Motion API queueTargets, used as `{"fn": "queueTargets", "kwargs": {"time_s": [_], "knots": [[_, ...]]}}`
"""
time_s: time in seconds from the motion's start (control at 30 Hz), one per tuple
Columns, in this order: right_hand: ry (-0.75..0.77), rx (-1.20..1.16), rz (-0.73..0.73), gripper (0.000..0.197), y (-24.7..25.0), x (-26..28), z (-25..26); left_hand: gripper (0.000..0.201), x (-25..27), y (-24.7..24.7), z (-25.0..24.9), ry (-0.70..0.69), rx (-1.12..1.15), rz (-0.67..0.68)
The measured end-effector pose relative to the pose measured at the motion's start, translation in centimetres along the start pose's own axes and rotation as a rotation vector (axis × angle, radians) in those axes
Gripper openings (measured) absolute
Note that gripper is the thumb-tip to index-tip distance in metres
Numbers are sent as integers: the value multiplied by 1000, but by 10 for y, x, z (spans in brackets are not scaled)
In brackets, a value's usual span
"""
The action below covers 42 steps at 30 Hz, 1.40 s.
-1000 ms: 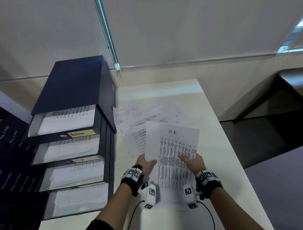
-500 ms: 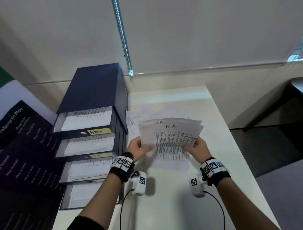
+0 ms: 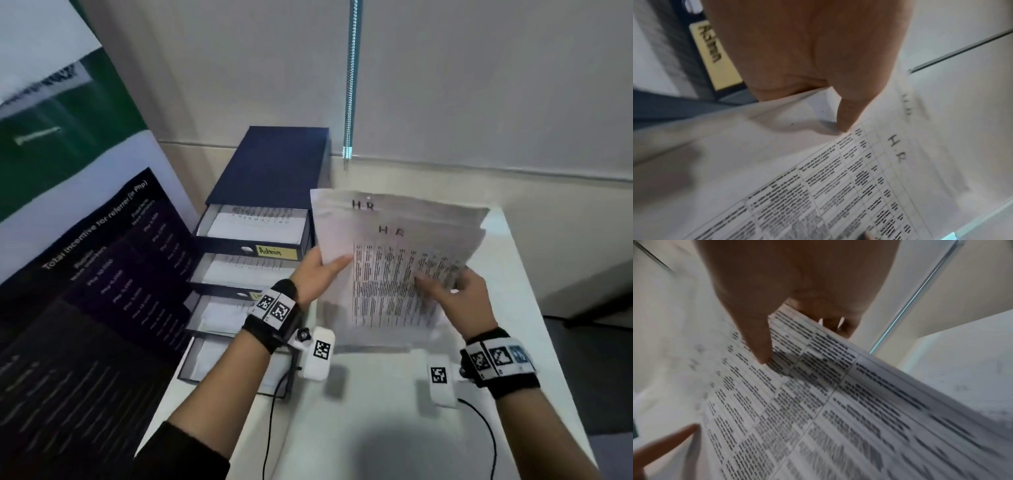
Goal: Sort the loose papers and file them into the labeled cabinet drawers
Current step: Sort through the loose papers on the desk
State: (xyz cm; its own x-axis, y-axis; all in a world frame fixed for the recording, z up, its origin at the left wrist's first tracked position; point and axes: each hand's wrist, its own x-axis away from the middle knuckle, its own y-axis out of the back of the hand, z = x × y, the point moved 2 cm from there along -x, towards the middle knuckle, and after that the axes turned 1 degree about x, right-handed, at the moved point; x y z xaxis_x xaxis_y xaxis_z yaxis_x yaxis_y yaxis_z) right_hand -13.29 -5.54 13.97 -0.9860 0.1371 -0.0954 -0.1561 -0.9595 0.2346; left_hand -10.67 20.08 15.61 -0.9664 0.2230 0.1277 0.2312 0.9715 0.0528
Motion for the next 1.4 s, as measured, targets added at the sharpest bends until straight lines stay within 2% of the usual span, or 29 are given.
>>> {"fn": "queueTargets", "kwargs": {"time_s": [0.07, 0.1, 0.2, 0.23, 0.3, 0.4, 0.47, 0.53, 0.57, 0.6, 0.67, 0.7, 0.87, 0.97, 1.1, 1.2, 1.33, 1.4], "knots": [[-22, -13, 86, 23, -23, 2, 25, 31, 5, 22, -15, -34, -27, -71], [-41, 8, 131, 32, -39, 5, 33, 37, 8, 35, -16, -36, -36, -101], [-220, 65, 232, 86, -92, 25, 42, 45, 27, 78, -8, 12, -65, -187], [-281, 74, 261, 94, -110, 34, 44, 42, 37, 93, 1, 56, -76, -210], [-333, 34, 326, 94, -143, 49, 42, 37, 59, 127, 26, 143, -66, -270], [-461, -78, 475, 87, -189, 68, 35, 44, 94, 171, 54, 275, -47, -329], [-553, -124, 544, 98, -217, 74, 20, 44, 118, 196, 60, 372, -187, -351], [-686, -208, 549, 115, -242, 71, -10, 56, 141, 219, 70, 459, -255, -389], [-758, -261, 554, 114, -252, 72, -19, 63, 151, 228, 76, 486, -273, -369], [-817, -301, 556, 98, -260, 76, -14, 67, 159, 236, 83, 490, -287, -341], [-881, -392, 554, 47, -275, 80, 1, 64, 172, 247, 89, 493, -275, -296], [-889, -449, 564, 37, -280, 80, 4, 59, 176, 252, 90, 495, -274, -285], [-895, -554, 548, 39, -292, 75, 23, 31, 171, 265, 87, 415, -186, -249], [-905, -489, 658, 34, -286, 79, 34, 33, 159, 264, 86, 406, -67, -251], [-878, -371, 808, 41, -276, 90, 32, 32, 139, 264, 89, 451, -85, -189], [-877, -322, 731, 44, -272, 80, 20, 28, 131, 262, 85, 442, -104, -155], [-971, -323, 692, 44, -280, 71, 15, 46, 127, 270, 83, 489, -165, -58], [-970, -344, 637, 42, -284, 65, 16, 55, 125, 280, 86, 516, -185, -58]]}}
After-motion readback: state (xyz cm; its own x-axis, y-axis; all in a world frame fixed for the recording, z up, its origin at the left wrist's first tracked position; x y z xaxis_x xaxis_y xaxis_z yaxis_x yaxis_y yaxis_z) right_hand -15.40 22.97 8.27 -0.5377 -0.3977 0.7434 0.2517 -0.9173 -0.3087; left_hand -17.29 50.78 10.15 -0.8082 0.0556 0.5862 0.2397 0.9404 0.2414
